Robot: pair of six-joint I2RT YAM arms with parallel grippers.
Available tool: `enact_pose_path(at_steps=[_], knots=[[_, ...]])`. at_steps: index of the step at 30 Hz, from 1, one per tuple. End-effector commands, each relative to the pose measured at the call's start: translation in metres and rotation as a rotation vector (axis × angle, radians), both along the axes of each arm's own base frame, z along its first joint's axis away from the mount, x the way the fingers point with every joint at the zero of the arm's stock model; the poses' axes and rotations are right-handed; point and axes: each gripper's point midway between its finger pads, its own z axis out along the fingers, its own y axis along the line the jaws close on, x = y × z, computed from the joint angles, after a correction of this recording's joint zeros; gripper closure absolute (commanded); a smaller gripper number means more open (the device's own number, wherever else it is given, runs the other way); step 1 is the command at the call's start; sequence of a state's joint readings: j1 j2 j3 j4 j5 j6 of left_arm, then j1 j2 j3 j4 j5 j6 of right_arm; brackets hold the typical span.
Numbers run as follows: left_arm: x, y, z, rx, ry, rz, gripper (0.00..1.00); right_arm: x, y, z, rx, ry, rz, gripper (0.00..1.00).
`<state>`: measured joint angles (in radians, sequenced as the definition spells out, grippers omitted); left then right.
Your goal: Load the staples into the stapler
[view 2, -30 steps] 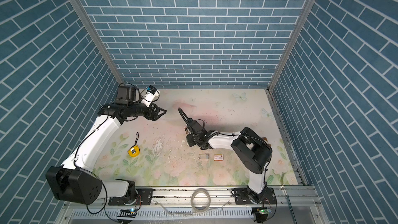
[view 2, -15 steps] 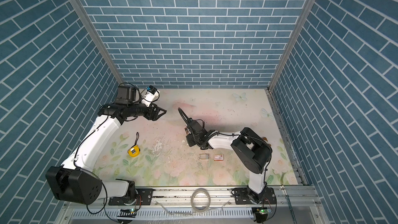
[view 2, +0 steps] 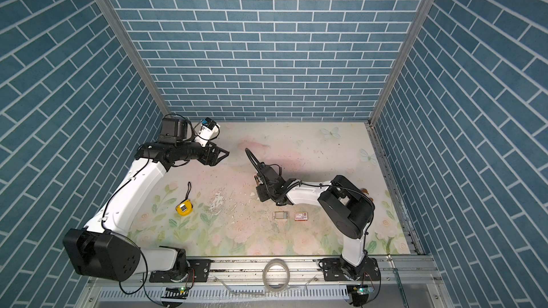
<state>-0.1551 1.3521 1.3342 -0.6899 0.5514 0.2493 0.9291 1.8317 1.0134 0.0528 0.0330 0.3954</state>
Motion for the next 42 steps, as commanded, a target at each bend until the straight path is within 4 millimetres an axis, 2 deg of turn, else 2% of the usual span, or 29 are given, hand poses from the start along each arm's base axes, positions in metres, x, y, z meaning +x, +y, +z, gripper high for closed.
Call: enact_pose_path(at_steps=[1,6,15,21,25,30,33,36,42], knots=[[-0.004,0.002,0.002,-0.007,-0.006,0.007,0.22,-0.003,-0.004,-0.009,-0.021,0.018,-0.005,0.79],[-0.004,0.003,0.003,-0.001,-0.012,0.010,0.21,-0.001,-0.003,0.002,-0.011,-0.007,-0.002,0.77],[-0.001,0.005,0.005,0.011,-0.009,0.018,0.20,0.005,-0.002,0.045,0.010,-0.079,0.009,0.74],[0.000,0.008,0.009,0.024,-0.019,0.028,0.19,0.006,-0.012,0.072,0.019,-0.111,-0.010,0.74],[-0.003,0.009,0.007,0.034,-0.020,0.027,0.20,-0.003,-0.026,0.090,0.065,-0.118,-0.045,0.74],[-0.009,0.008,0.003,0.035,-0.032,0.013,0.20,-0.019,-0.068,0.105,0.063,-0.135,-0.133,0.77],[-0.009,0.003,0.005,0.012,-0.026,-0.001,0.19,-0.036,-0.091,0.097,0.055,-0.075,-0.180,0.78],[-0.010,-0.004,0.006,0.002,-0.025,-0.020,0.19,-0.056,-0.108,0.079,0.045,0.016,-0.212,0.78],[-0.022,-0.016,0.011,0.034,-0.064,-0.063,0.19,-0.090,-0.127,0.046,0.077,0.171,-0.248,0.77]])
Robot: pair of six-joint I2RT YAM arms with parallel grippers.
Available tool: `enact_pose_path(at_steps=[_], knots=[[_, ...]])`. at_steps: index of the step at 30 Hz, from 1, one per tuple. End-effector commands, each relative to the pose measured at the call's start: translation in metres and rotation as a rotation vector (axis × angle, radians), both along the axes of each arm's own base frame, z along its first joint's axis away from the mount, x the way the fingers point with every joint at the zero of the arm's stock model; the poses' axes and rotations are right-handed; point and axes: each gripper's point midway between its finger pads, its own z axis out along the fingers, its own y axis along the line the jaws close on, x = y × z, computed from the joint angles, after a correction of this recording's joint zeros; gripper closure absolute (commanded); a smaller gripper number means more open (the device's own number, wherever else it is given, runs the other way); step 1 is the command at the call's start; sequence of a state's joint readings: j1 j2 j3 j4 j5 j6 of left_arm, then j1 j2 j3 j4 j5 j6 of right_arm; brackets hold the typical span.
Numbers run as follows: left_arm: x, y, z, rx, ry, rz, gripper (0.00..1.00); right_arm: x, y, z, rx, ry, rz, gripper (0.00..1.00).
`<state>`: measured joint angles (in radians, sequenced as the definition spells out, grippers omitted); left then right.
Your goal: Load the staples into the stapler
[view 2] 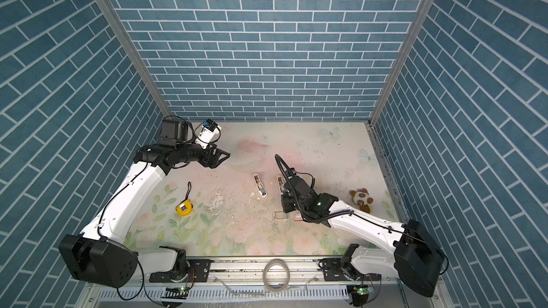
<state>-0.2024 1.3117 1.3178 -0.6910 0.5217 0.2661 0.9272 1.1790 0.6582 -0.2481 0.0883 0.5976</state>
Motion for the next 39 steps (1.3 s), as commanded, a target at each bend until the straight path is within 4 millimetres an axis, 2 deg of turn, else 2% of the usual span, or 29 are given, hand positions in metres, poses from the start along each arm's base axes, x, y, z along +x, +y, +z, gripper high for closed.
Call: enact_pose_path(at_steps=[1,8,23,39], knots=[[-0.012,-0.007,0.007,0.011,-0.035,-0.033,0.19,-0.020,-0.010,-0.012,0.032,0.120,-0.053,0.77],[-0.015,-0.014,0.009,0.003,-0.037,-0.057,0.19,-0.031,0.004,-0.016,0.099,0.200,-0.030,0.77],[-0.017,-0.020,0.003,0.006,-0.030,-0.073,0.19,-0.025,0.027,-0.040,0.043,0.267,-0.017,0.84],[-0.016,-0.021,0.001,0.002,-0.024,-0.076,0.19,-0.027,0.019,-0.059,-0.044,0.305,-0.039,0.83]])
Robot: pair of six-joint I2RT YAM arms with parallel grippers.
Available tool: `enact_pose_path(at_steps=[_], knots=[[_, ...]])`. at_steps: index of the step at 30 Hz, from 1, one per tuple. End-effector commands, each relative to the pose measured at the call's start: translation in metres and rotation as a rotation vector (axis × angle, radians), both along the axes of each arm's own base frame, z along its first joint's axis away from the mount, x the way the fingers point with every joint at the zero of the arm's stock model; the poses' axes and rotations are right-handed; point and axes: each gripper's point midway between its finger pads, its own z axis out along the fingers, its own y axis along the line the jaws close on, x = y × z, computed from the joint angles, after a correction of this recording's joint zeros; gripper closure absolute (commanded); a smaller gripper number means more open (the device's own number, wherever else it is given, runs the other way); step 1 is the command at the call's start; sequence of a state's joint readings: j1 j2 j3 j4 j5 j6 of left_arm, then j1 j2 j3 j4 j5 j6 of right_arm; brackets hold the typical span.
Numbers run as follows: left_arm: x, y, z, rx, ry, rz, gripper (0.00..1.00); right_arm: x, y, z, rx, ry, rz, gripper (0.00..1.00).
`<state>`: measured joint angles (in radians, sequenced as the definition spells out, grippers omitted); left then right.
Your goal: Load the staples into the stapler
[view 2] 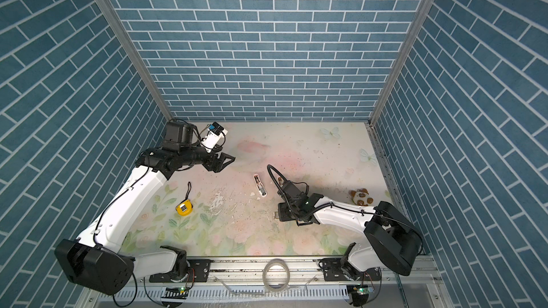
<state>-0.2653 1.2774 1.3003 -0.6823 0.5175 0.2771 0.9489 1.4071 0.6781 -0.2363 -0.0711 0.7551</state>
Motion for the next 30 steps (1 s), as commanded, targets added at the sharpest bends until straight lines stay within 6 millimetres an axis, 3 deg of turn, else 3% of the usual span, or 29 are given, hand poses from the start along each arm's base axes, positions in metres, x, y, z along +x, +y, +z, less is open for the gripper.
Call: enact_pose_path(at_steps=[1,30], knots=[[-0.001,-0.002,-0.005,0.001,0.009,-0.009,0.19,0.001,0.000,0.000,-0.027,0.014,-0.018,0.83],[-0.001,-0.003,-0.006,-0.002,0.006,-0.011,0.19,0.004,-0.008,-0.011,-0.152,0.017,-0.010,0.80]])
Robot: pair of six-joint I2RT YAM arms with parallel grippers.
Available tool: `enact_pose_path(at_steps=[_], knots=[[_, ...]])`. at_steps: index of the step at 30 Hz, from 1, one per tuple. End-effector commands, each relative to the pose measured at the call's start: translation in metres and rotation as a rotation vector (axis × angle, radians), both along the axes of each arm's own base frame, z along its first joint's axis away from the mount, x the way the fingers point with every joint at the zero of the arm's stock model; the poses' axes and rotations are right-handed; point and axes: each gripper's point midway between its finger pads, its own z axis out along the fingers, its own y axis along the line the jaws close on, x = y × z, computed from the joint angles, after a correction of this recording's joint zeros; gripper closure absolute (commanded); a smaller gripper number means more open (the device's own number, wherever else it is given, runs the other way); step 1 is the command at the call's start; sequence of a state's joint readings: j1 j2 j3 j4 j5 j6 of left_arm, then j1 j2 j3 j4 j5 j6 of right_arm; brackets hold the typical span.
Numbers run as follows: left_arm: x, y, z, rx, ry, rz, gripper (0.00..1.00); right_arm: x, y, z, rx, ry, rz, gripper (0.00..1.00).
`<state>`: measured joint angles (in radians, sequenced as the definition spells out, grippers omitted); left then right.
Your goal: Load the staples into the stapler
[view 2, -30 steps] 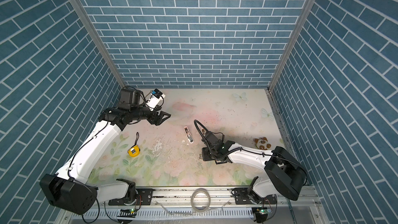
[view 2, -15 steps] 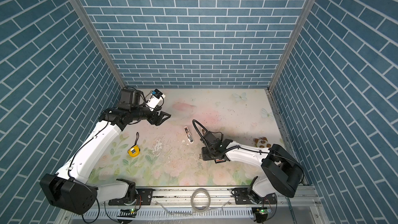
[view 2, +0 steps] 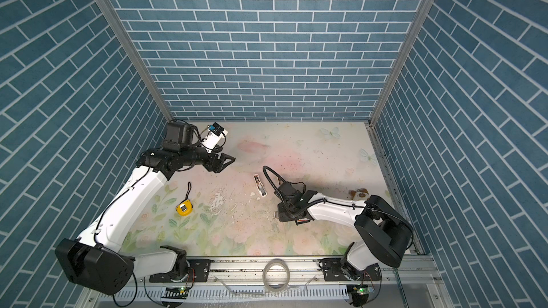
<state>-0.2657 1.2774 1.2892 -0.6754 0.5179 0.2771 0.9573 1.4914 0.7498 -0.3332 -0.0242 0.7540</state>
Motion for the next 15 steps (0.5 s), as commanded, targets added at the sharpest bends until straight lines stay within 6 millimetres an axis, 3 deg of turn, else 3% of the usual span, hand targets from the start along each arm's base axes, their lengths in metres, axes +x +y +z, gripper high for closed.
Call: enact_pose_path(at_steps=[1,15], knots=[[-0.0008,-0.0024,-0.0023,-0.003,0.002,-0.011,0.19,0.0016,-0.0022,0.0014,-0.043,-0.012,0.004,0.79],[-0.0013,-0.0029,-0.0049,-0.006,0.006,-0.013,0.19,0.0024,-0.0091,0.0011,-0.142,-0.036,0.011,0.78]])
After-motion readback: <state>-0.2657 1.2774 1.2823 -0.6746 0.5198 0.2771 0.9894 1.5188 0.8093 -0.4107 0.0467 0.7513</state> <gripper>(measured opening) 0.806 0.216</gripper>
